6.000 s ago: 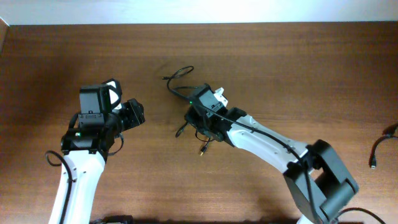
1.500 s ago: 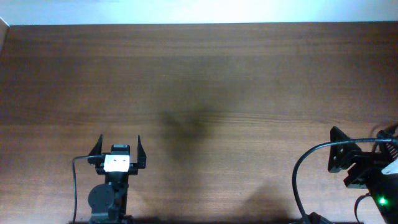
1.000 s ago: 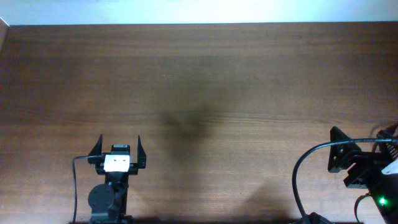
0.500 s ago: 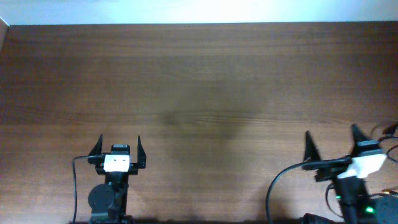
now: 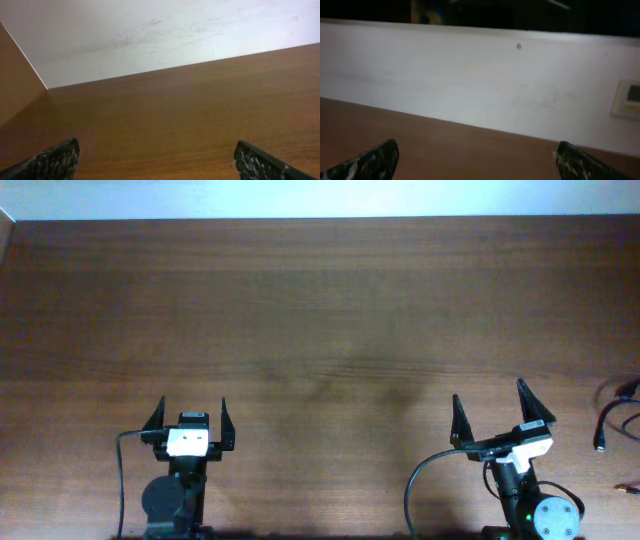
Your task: Untangle cables
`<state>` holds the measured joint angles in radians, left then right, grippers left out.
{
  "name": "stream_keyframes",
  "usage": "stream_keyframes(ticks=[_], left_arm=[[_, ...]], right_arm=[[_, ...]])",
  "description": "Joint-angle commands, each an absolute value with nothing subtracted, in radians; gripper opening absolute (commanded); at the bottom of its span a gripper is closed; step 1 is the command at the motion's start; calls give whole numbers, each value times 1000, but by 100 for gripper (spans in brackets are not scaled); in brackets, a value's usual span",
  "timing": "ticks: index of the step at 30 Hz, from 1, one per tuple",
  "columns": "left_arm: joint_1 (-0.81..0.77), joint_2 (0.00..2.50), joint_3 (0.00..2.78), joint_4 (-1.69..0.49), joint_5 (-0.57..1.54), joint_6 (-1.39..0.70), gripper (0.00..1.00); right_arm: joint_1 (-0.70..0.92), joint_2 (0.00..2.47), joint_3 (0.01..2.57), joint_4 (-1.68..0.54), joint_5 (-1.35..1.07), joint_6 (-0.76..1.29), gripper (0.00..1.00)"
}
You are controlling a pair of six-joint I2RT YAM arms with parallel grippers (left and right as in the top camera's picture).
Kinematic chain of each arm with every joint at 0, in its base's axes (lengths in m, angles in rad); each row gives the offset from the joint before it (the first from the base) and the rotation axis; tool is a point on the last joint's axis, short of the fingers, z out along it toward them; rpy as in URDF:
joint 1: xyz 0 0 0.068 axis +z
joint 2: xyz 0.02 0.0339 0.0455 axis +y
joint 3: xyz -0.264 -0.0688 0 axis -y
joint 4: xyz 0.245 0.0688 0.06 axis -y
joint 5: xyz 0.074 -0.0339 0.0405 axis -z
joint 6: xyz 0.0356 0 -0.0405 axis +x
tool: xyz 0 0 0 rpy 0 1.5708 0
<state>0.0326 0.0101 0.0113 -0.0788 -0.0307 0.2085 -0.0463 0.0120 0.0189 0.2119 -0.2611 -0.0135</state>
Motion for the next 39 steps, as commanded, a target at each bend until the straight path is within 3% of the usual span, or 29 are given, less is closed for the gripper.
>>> stream_keyframes(ticks=[1, 7, 9, 15, 39], left_arm=[[29, 5, 9, -84, -30, 196, 99], [29, 5, 9, -84, -30, 196, 99], [29, 5, 9, -84, -30, 196, 99], [29, 5, 9, -84, -30, 196, 99], [29, 5, 9, -84, -30, 196, 99]], right_arm=[[-25, 4, 6, 212, -89, 97, 99], [-25, 4, 6, 10, -33, 122, 99], [-25, 4, 6, -84, -9, 215, 99], [-25, 4, 6, -83, -6, 127, 99], [-25, 4, 6, -81, -3, 128, 99]])
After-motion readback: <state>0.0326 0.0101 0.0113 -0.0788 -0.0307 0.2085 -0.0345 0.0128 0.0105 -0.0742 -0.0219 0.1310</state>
